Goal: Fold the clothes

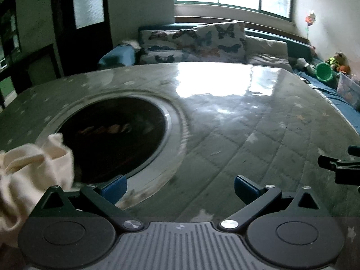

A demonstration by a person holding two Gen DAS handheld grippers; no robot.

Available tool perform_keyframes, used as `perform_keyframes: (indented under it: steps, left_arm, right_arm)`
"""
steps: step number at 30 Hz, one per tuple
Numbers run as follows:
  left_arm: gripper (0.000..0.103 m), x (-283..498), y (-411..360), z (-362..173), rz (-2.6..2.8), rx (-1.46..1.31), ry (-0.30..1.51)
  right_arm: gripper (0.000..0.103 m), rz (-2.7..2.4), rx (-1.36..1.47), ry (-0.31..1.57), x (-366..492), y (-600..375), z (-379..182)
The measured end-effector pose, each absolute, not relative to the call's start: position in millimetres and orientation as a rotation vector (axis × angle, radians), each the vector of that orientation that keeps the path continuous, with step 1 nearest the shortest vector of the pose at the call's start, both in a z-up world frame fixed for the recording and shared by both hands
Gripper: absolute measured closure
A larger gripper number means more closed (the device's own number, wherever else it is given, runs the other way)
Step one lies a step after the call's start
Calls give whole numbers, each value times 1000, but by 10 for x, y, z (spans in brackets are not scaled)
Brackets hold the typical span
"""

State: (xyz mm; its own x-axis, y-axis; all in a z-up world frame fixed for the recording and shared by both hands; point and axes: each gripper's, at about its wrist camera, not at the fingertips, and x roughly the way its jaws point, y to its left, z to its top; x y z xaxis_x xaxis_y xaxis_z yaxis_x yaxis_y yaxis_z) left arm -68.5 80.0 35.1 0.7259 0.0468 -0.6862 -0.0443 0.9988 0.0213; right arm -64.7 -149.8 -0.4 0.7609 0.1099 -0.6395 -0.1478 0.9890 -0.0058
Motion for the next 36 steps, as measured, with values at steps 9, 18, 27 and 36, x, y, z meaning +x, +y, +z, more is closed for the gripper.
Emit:
perform_keyframes:
  steps: [9, 18, 27, 36]
  left_arm:
    - [0, -995, 1020, 473, 107, -2, 750]
    - [0, -1264, 1150, 524, 161, 19, 753]
    - [0, -1556, 1285, 495, 198, 30, 771]
    - [0, -1780, 1451, 528, 244, 18, 783]
  right_arm:
    - [0, 269, -68, 695, -901, -1092, 149]
    - [0, 372, -55, 708, -1154, -782, 206]
    - [0, 456, -74, 712, -1365, -547, 237]
    - [0, 553, -113, 693, -1524, -265, 274]
